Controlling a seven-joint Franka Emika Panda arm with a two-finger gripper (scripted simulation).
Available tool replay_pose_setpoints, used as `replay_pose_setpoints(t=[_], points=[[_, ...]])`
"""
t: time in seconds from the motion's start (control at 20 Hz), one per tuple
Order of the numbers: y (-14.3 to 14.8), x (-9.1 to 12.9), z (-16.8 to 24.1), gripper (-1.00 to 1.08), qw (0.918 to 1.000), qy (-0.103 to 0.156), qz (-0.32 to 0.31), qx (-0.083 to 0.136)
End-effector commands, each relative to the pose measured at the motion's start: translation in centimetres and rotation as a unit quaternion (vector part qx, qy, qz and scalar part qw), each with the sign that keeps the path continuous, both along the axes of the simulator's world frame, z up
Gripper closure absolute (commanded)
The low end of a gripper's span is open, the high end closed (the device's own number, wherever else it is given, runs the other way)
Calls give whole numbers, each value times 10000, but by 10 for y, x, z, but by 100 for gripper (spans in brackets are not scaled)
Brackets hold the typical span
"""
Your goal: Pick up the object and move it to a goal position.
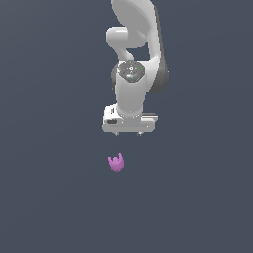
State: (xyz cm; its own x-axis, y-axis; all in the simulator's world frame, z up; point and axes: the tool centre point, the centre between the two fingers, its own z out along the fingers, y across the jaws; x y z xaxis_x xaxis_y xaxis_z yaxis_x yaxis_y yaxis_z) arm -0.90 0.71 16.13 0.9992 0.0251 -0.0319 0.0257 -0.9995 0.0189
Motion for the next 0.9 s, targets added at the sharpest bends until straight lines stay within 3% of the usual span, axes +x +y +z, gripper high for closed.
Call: replay_pose_setpoints(t=[0.0,0.4,0.85], points=[[0,0,0,-92,10000,0,0,0],[28,-1,11,-92,9999,2,47,131],[22,5,6,-92,9997,-9,184,130]])
